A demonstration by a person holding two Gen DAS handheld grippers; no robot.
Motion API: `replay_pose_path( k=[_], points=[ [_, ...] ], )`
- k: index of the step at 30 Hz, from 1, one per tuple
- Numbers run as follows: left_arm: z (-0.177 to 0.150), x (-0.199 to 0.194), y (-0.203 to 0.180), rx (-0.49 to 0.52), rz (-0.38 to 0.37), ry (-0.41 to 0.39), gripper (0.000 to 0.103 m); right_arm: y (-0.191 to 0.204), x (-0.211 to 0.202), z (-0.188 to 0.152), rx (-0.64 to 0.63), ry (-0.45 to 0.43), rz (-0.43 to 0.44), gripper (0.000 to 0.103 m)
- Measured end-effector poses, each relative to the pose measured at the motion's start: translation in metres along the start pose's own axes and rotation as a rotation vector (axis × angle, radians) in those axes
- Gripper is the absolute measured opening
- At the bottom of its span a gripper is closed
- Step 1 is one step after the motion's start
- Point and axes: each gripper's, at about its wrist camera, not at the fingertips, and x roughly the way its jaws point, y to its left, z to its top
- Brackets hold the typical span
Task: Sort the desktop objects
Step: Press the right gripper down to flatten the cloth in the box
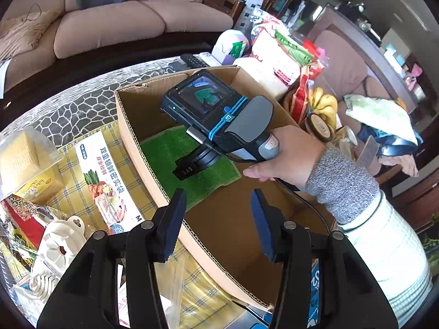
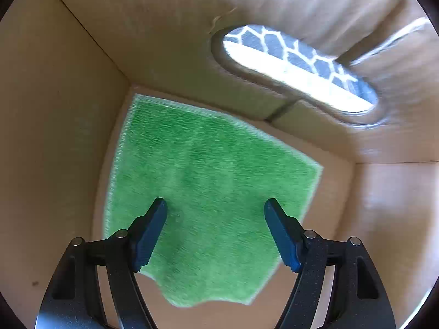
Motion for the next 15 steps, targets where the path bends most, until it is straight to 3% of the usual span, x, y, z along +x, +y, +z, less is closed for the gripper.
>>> replay_pose_path(
  k=[2, 4, 7, 10, 11, 15],
  points=[
    [-0.001, 0.0, 0.001, -0.006, -0.01, -0.002, 0.046, -0.005, -0.014, -0.005, -0.012, -0.016, -0.075, 0.086],
    [-0.002, 0.0, 0.002, -0.007, -0.009, -0.004, 0.046, -0.008, -0.027, -0.01, -0.033, -0.031, -0.122, 0.086],
    [-0.002, 0.001, 0.002, -0.009, -0.003, -0.002, 0.046, -0.013, -0.029, -0.014, -0.024, -0.019, -0.115, 0.086],
    [-0.003, -0.003, 0.001, -0.012, 0.0, -0.007, 0.046, -0.011, -0.007, -0.016, -0.037, 0.046, -0.15, 0.086],
    [-0.004, -0.004, 0.002, -0.011, 0.003, -0.007, 0.046, -0.01, -0.002, -0.016, -0.038, 0.059, -0.162, 0.09],
    [-0.005, -0.009, 0.005, -0.007, 0.022, -0.01, 0.046, -0.018, -0.02, -0.014, -0.003, 0.028, -0.118, 0.089]
  ],
)
